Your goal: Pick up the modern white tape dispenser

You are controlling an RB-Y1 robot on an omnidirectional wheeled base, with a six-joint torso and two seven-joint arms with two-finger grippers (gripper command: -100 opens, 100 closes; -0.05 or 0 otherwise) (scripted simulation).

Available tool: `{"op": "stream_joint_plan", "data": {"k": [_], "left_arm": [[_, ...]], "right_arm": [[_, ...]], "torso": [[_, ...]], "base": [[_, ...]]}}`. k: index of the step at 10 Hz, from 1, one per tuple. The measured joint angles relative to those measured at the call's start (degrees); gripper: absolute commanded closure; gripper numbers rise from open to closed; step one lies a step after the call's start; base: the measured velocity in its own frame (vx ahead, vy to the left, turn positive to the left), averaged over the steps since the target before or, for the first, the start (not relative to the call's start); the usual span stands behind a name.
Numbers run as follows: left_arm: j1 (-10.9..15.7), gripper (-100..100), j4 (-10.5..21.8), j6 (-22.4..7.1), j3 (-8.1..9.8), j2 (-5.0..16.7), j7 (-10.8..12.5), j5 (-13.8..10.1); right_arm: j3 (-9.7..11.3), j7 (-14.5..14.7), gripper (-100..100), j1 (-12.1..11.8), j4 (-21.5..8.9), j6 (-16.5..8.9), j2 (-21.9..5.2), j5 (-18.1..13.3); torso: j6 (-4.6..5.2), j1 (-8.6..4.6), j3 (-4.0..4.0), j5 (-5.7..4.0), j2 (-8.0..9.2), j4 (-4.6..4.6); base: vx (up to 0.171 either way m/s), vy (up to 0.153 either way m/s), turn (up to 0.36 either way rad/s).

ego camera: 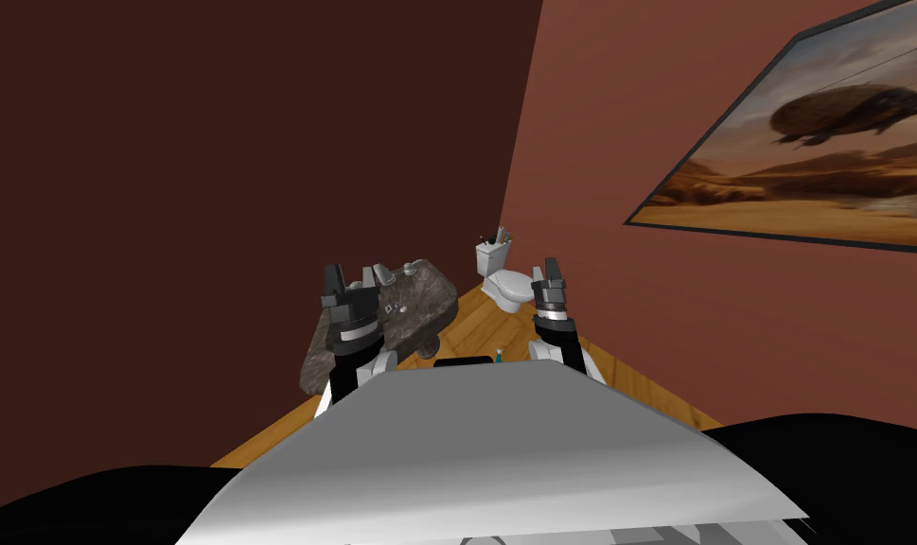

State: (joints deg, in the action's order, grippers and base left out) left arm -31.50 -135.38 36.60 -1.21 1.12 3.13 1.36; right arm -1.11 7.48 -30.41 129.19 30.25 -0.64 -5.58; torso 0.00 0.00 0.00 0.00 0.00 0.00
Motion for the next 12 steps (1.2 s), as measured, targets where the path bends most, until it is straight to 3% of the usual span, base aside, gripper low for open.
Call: {"op": "stream_joint_plan", "data": {"k": [5,7,12], "left_arm": [[0.3,-100,2.0,-4.7,0.16,5.1,0.1,-0.9],[1.2,-100,3.5,-7.8,0.81,7.5,0.3,-1.6],[2.4,-100,5.9,-16.2,0.43,12.0,-0.1,-2.5]], "right_arm": [[0.0,0.0,0,0.0,0.0,0.0,0.0,0.0],[0.0,0.0,0,0.0,0.0,0.0,0.0,0.0],[0.0,0.0,0,0.0,0.0,0.0,0.0,0.0]], "torso": [[0.00,0.13,0.01,0.03,0.02,0.00],[0.00,0.15,0.02,0.04,0.03,0.01],[0.00,0.15,-0.02,0.03,-0.03,-0.01]], "base": [[-0.003,0.021,-0.005],[-0.008,0.035,-0.012],[0.003,0.029,-0.026]]}}
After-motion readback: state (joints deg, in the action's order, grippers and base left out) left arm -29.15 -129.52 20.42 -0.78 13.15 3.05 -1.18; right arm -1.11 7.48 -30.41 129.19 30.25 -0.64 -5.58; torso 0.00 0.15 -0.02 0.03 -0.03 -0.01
